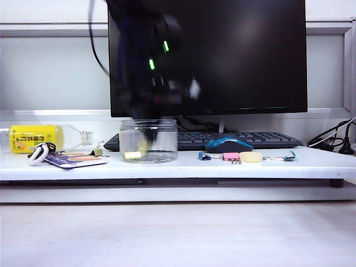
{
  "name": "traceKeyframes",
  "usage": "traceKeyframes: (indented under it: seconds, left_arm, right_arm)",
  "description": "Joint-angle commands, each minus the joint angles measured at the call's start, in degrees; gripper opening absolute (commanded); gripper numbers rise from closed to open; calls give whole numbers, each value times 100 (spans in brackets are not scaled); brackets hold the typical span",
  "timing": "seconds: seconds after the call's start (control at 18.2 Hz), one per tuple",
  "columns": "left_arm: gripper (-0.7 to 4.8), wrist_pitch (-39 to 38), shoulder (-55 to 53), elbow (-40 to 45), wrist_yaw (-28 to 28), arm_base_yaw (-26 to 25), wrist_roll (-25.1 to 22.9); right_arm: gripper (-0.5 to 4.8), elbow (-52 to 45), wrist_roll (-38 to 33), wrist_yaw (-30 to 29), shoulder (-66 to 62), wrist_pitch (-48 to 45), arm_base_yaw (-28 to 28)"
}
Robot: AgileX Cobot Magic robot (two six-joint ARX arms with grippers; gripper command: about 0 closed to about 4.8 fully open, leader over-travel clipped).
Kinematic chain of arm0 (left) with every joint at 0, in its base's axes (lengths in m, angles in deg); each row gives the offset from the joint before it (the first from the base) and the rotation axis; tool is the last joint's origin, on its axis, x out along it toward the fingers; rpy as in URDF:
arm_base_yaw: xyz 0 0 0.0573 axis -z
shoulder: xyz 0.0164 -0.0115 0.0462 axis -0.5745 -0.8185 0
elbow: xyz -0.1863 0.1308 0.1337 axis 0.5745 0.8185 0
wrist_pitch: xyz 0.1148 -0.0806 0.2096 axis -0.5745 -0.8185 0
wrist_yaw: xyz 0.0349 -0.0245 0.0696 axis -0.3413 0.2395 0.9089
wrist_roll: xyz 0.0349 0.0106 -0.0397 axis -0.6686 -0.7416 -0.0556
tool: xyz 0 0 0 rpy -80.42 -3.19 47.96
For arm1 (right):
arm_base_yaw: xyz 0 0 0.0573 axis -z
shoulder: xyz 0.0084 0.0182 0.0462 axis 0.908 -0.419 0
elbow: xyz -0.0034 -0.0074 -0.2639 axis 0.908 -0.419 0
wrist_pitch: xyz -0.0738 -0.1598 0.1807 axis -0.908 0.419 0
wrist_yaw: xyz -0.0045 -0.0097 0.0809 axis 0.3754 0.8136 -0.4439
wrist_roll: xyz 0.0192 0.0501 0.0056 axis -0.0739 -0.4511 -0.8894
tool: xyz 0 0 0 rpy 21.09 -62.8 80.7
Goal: Take the clips out of the round transparent plastic box and place them on the table.
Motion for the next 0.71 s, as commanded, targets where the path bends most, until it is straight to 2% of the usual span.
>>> traceKeyframes:
  seconds: [0.05,0.27,0.38,0.71]
  left_arm:
    - [-6,122,372,-31,9,15,39]
    - [-6,179,623,-31,9,72,42]
    - [-6,254,686,-31,-170,127,68]
    - [-6,656,682,-66,-551,601,81]
  right_arm:
    - [148,22,15,13,11,-22,-4]
    - [148,22,15,13,11,-22,-4]
    - [148,22,15,11,11,-24,-4]
    - [148,22,15,11,11,-24,-7]
